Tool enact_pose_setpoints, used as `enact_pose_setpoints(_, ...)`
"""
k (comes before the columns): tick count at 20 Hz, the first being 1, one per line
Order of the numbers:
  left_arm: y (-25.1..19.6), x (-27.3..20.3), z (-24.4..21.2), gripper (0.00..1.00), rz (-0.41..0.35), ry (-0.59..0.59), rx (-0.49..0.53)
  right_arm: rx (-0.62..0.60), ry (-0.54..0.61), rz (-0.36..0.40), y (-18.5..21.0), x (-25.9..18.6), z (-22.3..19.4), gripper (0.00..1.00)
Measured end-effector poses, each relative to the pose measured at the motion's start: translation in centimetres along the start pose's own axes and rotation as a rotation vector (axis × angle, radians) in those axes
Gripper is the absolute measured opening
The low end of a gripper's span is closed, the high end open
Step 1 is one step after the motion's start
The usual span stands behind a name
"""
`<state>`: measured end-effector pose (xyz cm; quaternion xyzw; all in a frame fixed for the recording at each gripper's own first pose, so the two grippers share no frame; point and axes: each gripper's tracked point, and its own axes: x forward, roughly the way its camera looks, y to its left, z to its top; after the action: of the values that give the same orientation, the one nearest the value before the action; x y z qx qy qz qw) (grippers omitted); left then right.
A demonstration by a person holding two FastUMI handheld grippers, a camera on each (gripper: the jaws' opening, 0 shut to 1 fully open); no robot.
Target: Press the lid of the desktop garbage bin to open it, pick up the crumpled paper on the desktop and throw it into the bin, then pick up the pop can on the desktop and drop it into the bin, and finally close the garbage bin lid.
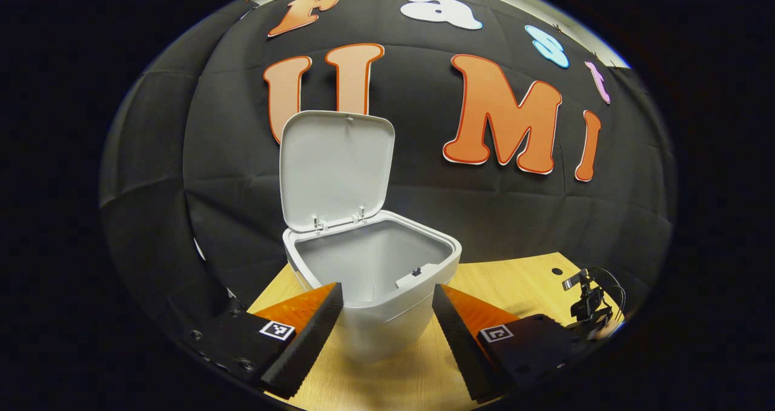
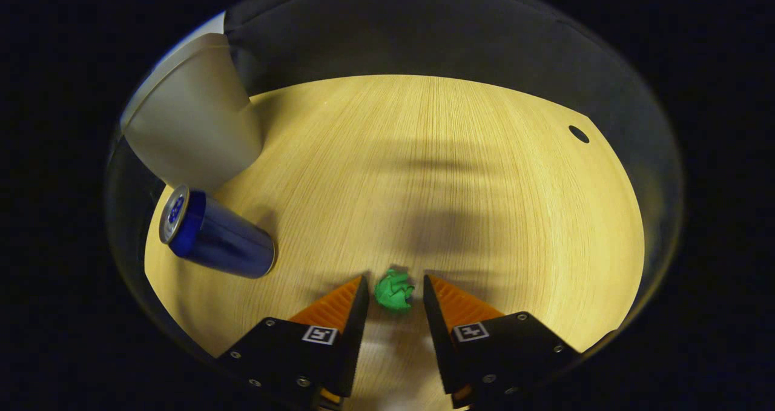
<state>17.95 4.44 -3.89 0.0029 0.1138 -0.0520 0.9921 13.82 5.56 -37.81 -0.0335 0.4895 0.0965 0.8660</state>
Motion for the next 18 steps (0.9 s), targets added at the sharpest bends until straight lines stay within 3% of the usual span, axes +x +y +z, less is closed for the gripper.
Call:
enact_pose_setpoints(1,-0.1,0.1,-0.1,0.94,-0.001,0.002,0.003,-0.008,-0.004,-0.006,-0.2,-0.1,0.2,0.45)
enact_pose_setpoints(3,-0.2,0.1,-0.1,0.94,-0.004,0.004,0.009,-0.023,0.001,-0.009,-0.6,0.1,0.2,0.30)
enact_pose_setpoints(8,-0.7,0.2,-0.1,0.95,-0.013,0.003,0.002,-0.027,0.000,0.005,-0.7,-0.6,0.4,0.18)
enact_pose_setpoints(12,-1.2,-0.3,0.1,0.94,-0.024,-0.003,-0.004,-0.031,-0.098,0.012,0.2,-3.1,2.8,0.12)
enact_pose_setpoints(18,-1.7,-2.5,1.3,0.94,-0.044,-0.042,-0.024,-0.049,-0.428,0.064,1.9,-12.8,14.5,0.09)
